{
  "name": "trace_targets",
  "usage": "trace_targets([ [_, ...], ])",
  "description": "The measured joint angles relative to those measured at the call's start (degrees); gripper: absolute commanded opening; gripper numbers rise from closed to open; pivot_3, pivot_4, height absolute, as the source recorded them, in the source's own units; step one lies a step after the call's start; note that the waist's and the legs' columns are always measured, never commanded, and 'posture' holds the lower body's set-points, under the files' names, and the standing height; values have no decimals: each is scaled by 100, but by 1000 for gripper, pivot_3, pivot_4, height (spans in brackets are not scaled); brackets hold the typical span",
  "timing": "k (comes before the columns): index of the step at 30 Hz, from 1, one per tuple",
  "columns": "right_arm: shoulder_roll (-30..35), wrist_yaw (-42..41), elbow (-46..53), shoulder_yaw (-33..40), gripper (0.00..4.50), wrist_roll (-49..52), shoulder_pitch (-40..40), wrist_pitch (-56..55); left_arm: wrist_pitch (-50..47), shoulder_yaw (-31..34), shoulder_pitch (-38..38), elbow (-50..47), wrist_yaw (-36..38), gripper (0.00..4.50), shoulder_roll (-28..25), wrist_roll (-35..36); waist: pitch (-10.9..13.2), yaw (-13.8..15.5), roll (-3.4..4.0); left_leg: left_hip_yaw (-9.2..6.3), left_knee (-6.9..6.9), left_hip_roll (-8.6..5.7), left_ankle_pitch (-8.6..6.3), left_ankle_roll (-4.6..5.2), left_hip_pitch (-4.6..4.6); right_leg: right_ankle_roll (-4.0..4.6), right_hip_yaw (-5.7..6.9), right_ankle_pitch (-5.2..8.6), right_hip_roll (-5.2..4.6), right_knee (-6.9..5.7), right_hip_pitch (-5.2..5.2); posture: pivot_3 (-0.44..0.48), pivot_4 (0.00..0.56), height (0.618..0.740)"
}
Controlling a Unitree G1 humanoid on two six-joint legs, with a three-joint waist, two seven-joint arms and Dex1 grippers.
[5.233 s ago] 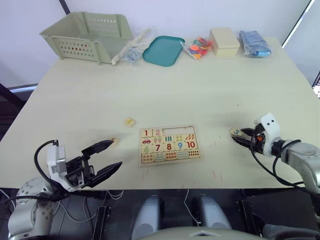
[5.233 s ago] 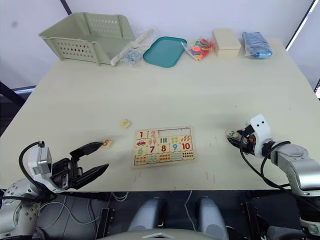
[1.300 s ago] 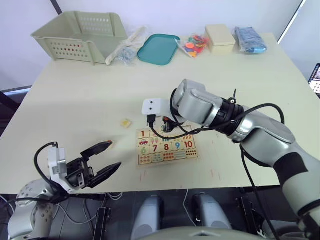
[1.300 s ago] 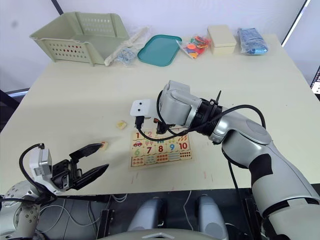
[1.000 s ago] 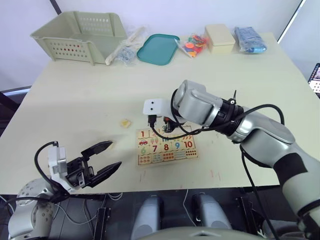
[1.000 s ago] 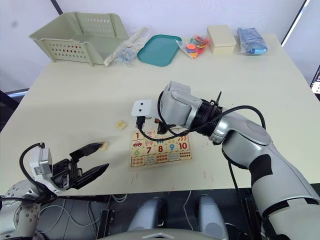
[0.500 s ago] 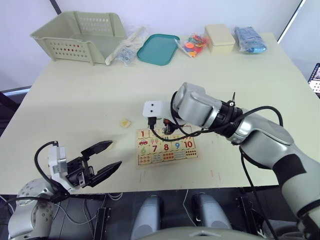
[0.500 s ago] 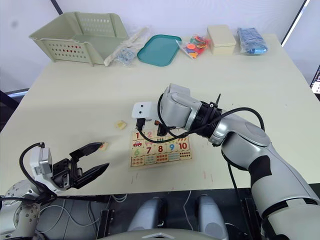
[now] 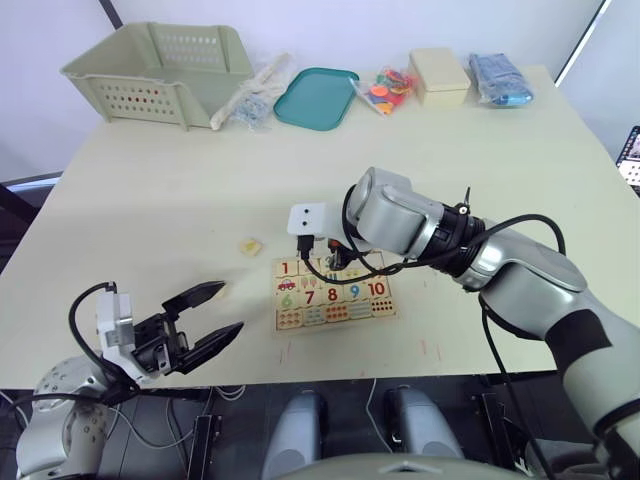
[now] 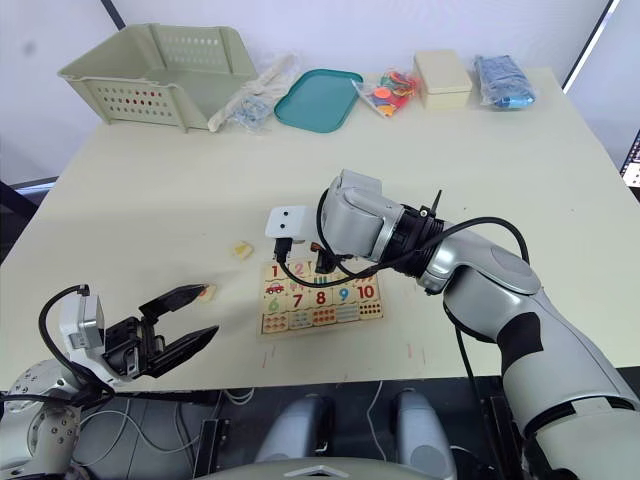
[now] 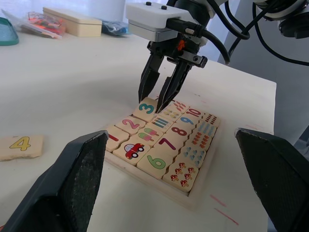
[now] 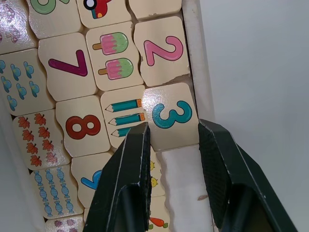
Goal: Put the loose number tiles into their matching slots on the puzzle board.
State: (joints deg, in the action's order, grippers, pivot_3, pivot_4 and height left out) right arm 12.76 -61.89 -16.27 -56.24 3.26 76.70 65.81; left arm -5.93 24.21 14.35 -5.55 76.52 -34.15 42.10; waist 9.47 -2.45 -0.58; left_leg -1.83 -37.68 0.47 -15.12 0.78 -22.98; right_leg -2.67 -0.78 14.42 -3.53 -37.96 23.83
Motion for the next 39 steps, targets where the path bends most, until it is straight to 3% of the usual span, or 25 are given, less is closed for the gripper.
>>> trace_targets([
  [39, -3, -1, 1, 55, 897, -79, -96, -104, 1, 0, -2, 0, 28, 4500, 0, 18, 0, 1, 0, -2, 4, -5, 0, 0, 0, 0, 1, 0, 19, 1, 0, 0, 150, 740],
])
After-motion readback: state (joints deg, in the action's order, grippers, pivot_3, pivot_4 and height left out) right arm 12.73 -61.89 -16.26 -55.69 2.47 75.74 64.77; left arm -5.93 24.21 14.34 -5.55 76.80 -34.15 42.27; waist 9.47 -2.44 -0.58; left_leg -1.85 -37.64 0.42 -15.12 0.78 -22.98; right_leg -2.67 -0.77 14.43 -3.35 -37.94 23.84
